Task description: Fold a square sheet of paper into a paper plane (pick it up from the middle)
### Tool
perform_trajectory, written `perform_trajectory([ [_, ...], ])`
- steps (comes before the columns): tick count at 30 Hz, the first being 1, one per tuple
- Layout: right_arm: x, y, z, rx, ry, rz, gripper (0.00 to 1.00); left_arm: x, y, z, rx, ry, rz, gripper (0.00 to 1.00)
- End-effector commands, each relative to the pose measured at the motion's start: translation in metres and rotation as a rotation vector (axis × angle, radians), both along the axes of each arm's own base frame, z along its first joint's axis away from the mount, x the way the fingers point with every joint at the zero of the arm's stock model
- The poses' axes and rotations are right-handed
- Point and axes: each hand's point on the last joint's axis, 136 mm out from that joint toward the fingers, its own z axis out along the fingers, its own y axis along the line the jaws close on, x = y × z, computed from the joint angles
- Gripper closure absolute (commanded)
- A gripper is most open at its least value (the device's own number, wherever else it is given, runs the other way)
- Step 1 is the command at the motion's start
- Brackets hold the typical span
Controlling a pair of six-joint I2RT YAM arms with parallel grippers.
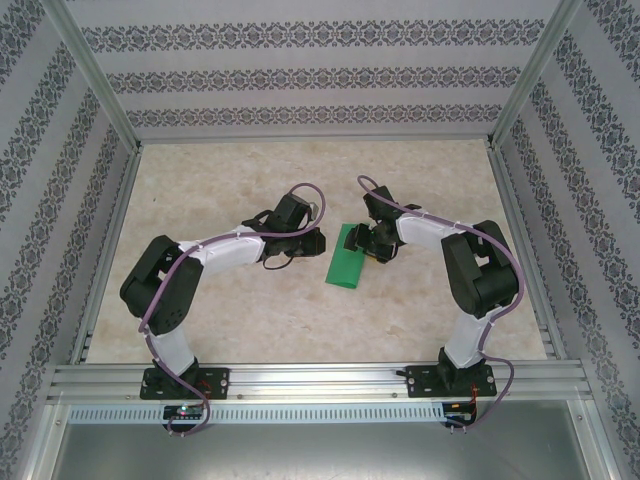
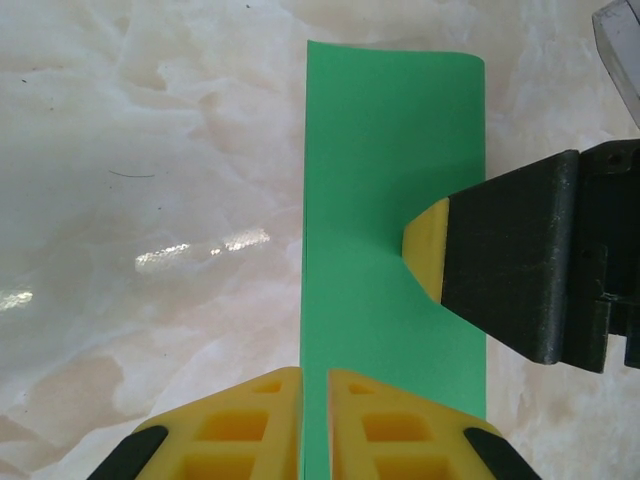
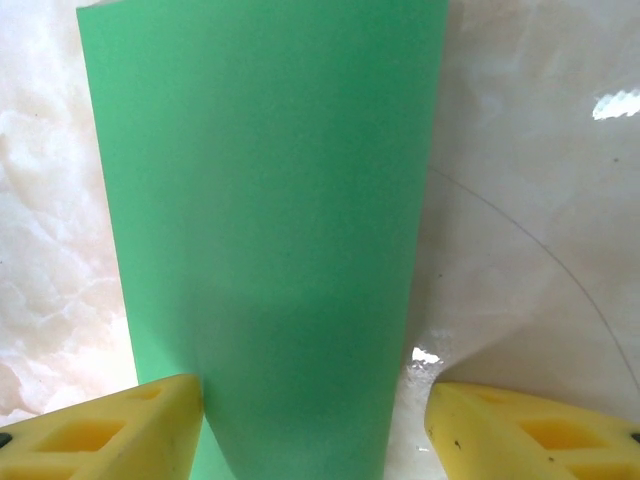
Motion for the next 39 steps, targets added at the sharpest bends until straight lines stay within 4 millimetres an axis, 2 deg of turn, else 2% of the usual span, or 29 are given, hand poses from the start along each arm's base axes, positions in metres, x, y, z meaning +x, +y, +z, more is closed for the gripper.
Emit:
perform_trajectory([
  [1, -0.023, -0.024, -0.051, -0.12, 0.099, -0.039, 0.36, 0.003, -0.012, 0.006, -0.031, -0.003, -0.011, 0.84],
  [7, -0.022, -0.023, -0.051, -0.12, 0.093, -0.06, 0.36, 0.003, -0.013, 0.006, -0.032, 0.004, -0.019, 0.84],
  [13, -0.025, -0.023, -0.055, -0.186, 0.11, -0.002, 0.36, 0.003, -0.015, 0.004, -0.037, 0.009, -0.028, 0.84],
  [28, -0.03, -0.026, -0.061, -0.194, 0.126, -0.021, 0.37, 0.011, -0.056, -0.023, -0.126, 0.144, -0.089, 0.91],
  [35, -0.03, -0.023, -0.061, -0.186, 0.124, -0.019, 0.36, 0.014, -0.064, -0.037, -0.128, 0.189, -0.082, 1.0],
  [39, -0.03, -0.021, -0.062, -0.182, 0.125, -0.017, 0.36, 0.017, -0.062, -0.04, -0.116, 0.189, -0.059, 1.0],
])
